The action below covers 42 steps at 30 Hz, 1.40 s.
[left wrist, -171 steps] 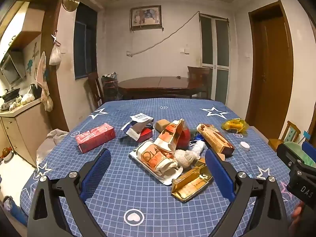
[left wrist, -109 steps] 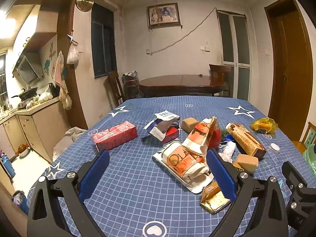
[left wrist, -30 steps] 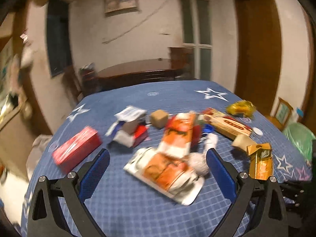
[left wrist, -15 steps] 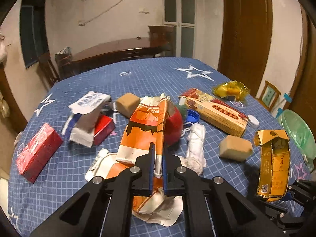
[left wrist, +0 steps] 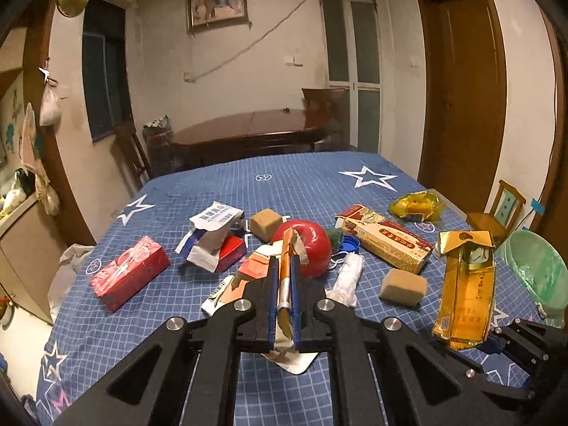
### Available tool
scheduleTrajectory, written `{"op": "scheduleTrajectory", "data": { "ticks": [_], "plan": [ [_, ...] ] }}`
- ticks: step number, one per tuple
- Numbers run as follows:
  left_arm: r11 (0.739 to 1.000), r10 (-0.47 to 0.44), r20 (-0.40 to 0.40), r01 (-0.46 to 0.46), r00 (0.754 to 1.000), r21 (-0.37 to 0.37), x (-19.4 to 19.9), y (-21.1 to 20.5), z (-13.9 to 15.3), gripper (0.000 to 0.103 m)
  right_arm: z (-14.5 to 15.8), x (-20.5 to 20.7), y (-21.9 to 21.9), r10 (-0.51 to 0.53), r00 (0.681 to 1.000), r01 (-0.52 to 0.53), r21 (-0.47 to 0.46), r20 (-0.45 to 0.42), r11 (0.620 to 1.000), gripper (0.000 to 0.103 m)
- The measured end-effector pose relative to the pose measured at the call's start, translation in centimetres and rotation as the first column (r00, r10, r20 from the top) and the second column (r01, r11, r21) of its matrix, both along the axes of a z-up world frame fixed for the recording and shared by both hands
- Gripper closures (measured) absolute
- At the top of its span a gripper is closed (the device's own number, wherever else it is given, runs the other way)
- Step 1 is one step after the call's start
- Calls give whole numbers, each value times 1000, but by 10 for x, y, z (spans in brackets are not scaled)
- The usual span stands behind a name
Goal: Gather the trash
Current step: 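Grasp the orange paper wrapper with the left gripper while the right gripper lifts the gold pack, then carry both items over the green bin and open both grippers to drop them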
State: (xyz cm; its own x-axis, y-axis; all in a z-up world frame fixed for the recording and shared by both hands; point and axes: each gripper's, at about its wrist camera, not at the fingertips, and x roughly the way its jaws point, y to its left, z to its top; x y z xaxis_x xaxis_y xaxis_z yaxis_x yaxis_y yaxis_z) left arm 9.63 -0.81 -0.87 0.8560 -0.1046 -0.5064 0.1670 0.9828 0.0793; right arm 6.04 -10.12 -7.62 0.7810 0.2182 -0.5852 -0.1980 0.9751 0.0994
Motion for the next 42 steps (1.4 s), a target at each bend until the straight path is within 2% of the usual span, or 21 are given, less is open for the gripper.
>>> {"op": "scheduleTrajectory", "data": {
  "ticks": [10, 23, 35, 42],
  "plan": [
    [998, -54, 36, 56, 998, -38, -25, -18, 16, 96, 18, -13, -18, -62, 994, 65, -37, 85, 997, 77],
    [978, -205, 83, 207, 975, -23, -25, -101, 35, 96, 44, -29, -85, -238, 957, 248, -46, 164, 968, 77],
    [924, -382, 84, 383, 920, 1, -31, -195, 40, 95, 50, -52, -155, -421, 885, 440, -61, 198, 896, 77],
    [871, -492, 73, 491, 868, 27, -32, -260, 35, 95, 45, -62, -198, -512, 838, 535, -95, 190, 840, 77]
  ]
}}
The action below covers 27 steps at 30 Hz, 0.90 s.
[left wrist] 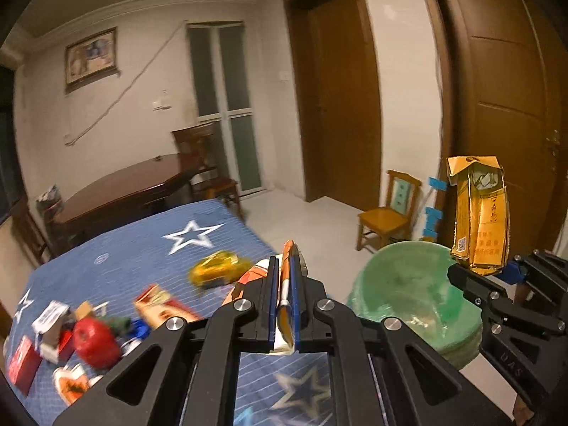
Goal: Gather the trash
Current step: 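Carry both items over the green bin and open both grippers to drop them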
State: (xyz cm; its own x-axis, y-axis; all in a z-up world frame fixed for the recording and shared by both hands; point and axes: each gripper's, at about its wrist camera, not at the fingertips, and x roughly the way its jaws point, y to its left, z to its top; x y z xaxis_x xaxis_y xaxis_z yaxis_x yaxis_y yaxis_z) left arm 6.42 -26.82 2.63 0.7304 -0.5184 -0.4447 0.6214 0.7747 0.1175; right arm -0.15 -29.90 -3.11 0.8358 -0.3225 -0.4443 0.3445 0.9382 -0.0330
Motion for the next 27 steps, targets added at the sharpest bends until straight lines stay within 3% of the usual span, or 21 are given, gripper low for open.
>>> {"op": "scheduleTrajectory", "data": {
  "ticks": [5, 10, 14, 20, 27],
  "plan": [
    [997, -79, -16, 80, 997, 23, 4, -44, -9, 95, -5, -8, -34, -82, 996, 81, -7, -22, 997, 77],
    [978, -203, -84, 205, 976, 23, 16, -84, -17, 95, -10, -13, -67, -128, 990, 129, 20, -60, 991, 77],
    [951, -301, -153, 307, 941, 17, 24, -112, -23, 95, -15, -13, -88, -122, 986, 128, 49, -114, 991, 77],
    [887, -446, -252, 461, 859, 4, 35, -149, -39, 95, -23, 0, -112, -57, 974, 84, 113, -220, 990, 77],
    [871, -463, -268, 490, 845, 41, 43, -173, -61, 95, -37, 12, -129, -15, 952, 68, 166, -305, 984, 77]
  ]
}}
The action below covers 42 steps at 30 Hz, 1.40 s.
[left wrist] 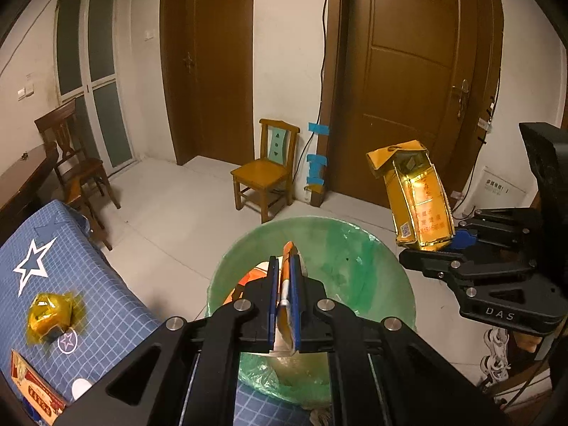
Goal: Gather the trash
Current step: 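Carry both items over the green bin and open both grippers to drop them, then return both tools to the table toward the remaining trash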
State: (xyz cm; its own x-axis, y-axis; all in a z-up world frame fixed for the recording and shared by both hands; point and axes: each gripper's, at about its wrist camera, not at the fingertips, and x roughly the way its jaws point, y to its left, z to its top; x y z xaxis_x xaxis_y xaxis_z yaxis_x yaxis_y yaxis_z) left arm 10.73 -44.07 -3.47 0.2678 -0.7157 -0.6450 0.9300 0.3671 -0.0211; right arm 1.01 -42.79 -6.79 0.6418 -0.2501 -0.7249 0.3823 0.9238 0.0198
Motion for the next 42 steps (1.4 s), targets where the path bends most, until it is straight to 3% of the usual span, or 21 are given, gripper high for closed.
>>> {"op": "scheduleTrajectory", "data": {
  "ticks": [3, 5, 6, 7, 16, 28, 37, 42],
  "plan": [
    [1000, 0, 9, 0, 1000, 15, 2, -10, -9, 95, -6, 5, -1, 19, 1000, -18, 15, -21, 1000, 76],
    [999, 11, 0, -11, 1000, 42, 8, -19, -16, 83, -11, 13, -4, 42, 998, -40, 39, -45, 998, 70],
    [998, 27, -13, -26, 1000, 56, 13, -19, -18, 66, -12, 15, -7, 29, 998, -27, 36, -50, 999, 56],
    [998, 38, -16, -37, 999, 54, 16, -19, -19, 63, -13, 17, -8, 15, 999, -14, 26, -47, 1000, 49],
    [998, 67, -1, -67, 998, 19, 18, 9, -10, 63, -14, 18, -2, 27, 999, -26, 31, -23, 999, 50],
    [991, 127, 22, -128, 992, 39, 1, 54, -13, 55, -8, 20, 14, 47, 999, -47, 8, 17, 999, 52],
    [977, 209, 80, -211, 975, 13, -23, 132, -8, 46, 14, 28, 69, 105, 983, -90, -106, 149, 990, 52],
    [959, 280, 124, -283, 952, 12, -33, 183, -10, 45, 13, 37, 107, 168, 965, -145, -125, 201, 982, 52]
  ]
}}
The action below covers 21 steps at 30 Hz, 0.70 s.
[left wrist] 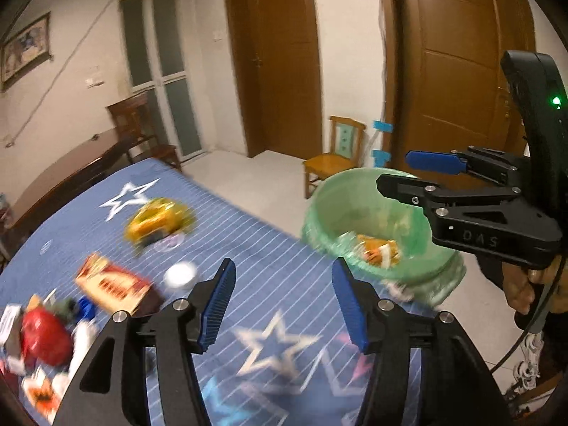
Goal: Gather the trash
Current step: 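Return both tools to the table toward the remaining trash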
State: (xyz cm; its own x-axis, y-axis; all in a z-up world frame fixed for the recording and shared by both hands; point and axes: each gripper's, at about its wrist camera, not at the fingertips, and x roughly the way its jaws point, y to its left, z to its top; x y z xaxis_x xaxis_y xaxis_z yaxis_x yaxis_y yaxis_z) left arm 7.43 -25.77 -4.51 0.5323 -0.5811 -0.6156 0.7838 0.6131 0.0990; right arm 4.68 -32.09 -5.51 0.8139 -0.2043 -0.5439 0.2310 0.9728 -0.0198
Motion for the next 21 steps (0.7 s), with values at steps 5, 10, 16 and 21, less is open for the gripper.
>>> {"op": "scheduleTrajectory", "data": {
  "ticks": [5, 10, 16, 21],
  "plan": [
    [992, 122, 39, -121, 992, -23, 0, 56, 7, 41, -9, 14, 33, 73, 997, -73, 43, -5, 996, 52],
    [963, 264, 38, -261, 964, -66, 3, 120, 16, 39, -22, 29, 69, 160, 987, -156, 105, -32, 982, 52],
    [909, 399, -77, -405, 914, -99, 26, 211, 15, 33, -30, 37, 108, 257, 965, -249, 134, -51, 959, 52],
    [809, 546, -207, -575, 811, -118, 72, 288, 17, 21, -33, 41, 127, 307, 949, -293, 170, -63, 941, 49]
  ]
}}
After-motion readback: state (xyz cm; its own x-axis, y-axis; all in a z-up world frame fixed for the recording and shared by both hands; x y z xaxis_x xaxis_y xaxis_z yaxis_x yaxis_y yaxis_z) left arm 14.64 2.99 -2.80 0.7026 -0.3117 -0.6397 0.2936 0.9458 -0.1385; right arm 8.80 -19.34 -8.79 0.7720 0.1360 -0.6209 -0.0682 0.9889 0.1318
